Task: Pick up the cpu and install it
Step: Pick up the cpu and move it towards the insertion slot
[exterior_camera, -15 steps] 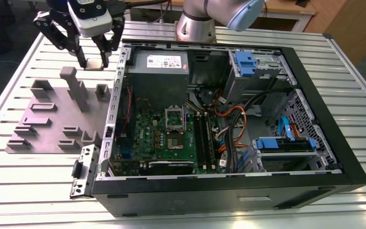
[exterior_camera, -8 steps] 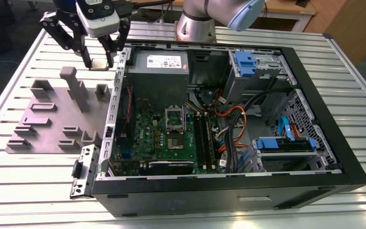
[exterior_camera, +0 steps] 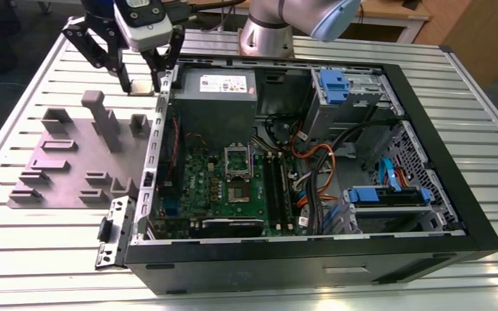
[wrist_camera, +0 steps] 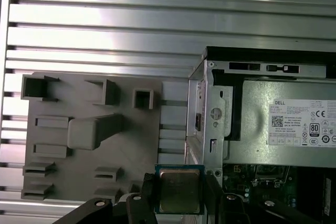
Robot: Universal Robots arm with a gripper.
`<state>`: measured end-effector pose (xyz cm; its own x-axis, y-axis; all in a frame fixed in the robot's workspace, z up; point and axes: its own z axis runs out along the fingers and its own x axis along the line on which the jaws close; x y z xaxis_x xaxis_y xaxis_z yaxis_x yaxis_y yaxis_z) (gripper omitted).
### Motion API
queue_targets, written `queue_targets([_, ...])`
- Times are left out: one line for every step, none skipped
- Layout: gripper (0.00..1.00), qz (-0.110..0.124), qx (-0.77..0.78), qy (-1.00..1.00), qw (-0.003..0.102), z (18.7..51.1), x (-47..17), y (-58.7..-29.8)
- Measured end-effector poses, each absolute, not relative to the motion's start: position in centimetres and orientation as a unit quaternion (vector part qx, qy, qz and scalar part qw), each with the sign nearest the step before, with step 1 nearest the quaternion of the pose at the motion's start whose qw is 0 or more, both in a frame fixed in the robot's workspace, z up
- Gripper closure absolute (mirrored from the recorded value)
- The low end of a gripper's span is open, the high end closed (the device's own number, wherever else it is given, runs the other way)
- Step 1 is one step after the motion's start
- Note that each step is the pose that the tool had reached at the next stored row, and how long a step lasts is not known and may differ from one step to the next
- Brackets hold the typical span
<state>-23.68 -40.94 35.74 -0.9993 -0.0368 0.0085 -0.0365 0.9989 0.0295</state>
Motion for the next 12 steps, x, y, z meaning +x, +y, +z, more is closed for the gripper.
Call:
queue_targets([0.53, -0.015, 0.018, -1.000, 0.005, 35.74, -23.65, -40.98])
queue_targets([0.53, -0.015, 0.017, -1.000, 0.005, 35.74, -23.61, -41.05])
queue_targets([0.53, -0.015, 0.017, -1.000, 0.005, 35.74, -23.58, -41.13])
queue_targets([0.53, -0.015, 0.017, -1.000, 0.005, 35.74, -23.56, -41.21])
queue_targets([0.53, -0.015, 0.016, -1.000, 0.005, 35.74, -23.53, -41.30])
queue_targets([0.53, -0.015, 0.016, -1.000, 0.004, 35.74, -23.51, -41.40])
queue_targets([0.53, -0.015, 0.015, -1.000, 0.004, 35.74, -23.49, -41.49])
queue_targets([0.53, -0.015, 0.015, -1.000, 0.004, 35.74, -23.47, -41.60])
queue_targets([0.53, -0.015, 0.014, -1.000, 0.005, 35.74, -23.46, -41.69])
queue_targets([0.53, -0.015, 0.014, -1.000, 0.004, 35.74, -23.45, -41.77])
queue_targets([0.53, -0.015, 0.013, -1.000, 0.004, 35.74, -23.45, -41.84])
queue_targets([0.53, -0.015, 0.013, -1.000, 0.004, 35.73, -23.43, -41.91])
